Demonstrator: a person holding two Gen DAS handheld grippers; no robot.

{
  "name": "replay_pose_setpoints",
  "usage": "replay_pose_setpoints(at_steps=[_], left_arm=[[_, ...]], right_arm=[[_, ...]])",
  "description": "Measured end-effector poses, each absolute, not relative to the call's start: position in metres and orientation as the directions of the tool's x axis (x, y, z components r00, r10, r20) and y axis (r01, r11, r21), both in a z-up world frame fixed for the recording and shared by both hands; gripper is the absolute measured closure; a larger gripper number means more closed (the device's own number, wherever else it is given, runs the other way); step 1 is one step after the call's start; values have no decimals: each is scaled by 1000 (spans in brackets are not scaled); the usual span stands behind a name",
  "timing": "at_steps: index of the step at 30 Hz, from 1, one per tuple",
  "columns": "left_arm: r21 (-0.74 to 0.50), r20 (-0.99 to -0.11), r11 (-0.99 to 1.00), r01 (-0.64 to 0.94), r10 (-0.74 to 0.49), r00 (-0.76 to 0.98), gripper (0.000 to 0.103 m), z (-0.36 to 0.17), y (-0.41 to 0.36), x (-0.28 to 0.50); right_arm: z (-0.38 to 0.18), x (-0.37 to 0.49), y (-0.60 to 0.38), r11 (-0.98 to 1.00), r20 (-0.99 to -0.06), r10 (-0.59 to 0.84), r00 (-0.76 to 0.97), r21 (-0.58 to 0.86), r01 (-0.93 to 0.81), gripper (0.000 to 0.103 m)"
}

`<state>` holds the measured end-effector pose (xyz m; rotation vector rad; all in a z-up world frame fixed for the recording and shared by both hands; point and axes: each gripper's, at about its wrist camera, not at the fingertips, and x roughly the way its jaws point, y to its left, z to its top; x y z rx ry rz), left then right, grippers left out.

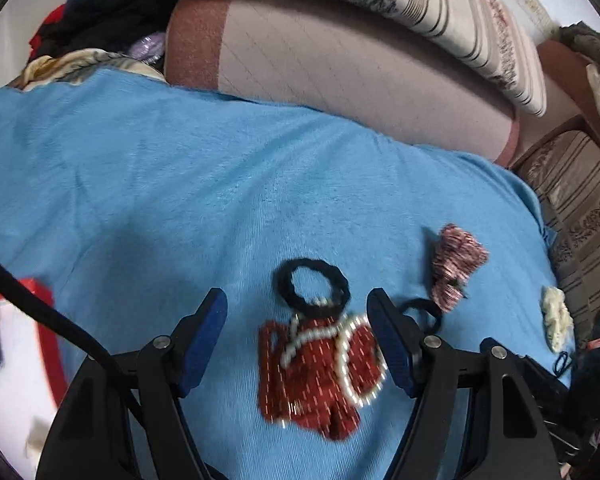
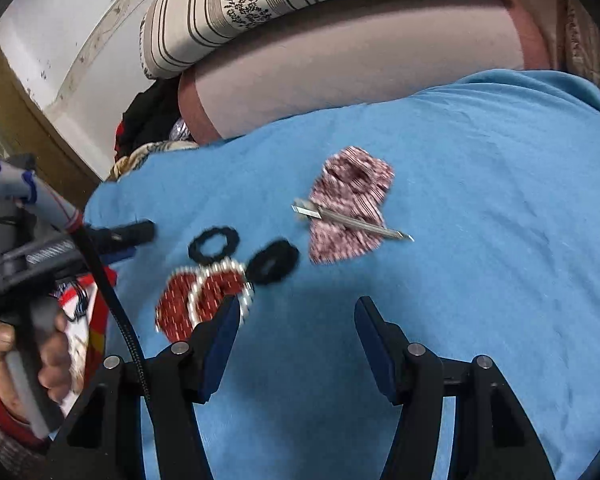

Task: Organize jewelry
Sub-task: 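Move both open tools back to the remaining accessories on the sheet, then grasp a black hair tie with the left tool while the right tool grasps another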

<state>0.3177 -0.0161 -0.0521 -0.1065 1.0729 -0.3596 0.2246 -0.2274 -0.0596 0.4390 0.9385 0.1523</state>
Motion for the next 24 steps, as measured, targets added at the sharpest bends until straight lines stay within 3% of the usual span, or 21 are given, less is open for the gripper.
replay_pose_setpoints(at_steps=[11,13,15,17,20,24], left_arm=[[-339,-859,899,276,-416,298,32,-96,-37,354],[-349,-857,889,295,-430,283,47,-97,-41,356],[-340,-869,889,305,-421,259,88,-100,-46,358],[-325,-874,894,310,-409,263,94,-102,-49,356],[-311,-869,899,309,-401,290,94,-95,-48,349],[-288,-851,910,298,-386,357,94,-69,-37,335]], right_arm=[[-91,252,-219,875,-750,359,555,477,78,41],[-94,256,-216,879,-754,350,556,470,84,44],[-95,260,-212,883,-760,335,557,459,95,50],[-97,263,-212,886,-767,320,556,450,110,69],[-94,264,-214,884,-765,322,558,454,112,89],[-84,249,-217,881,-754,326,570,461,105,93]])
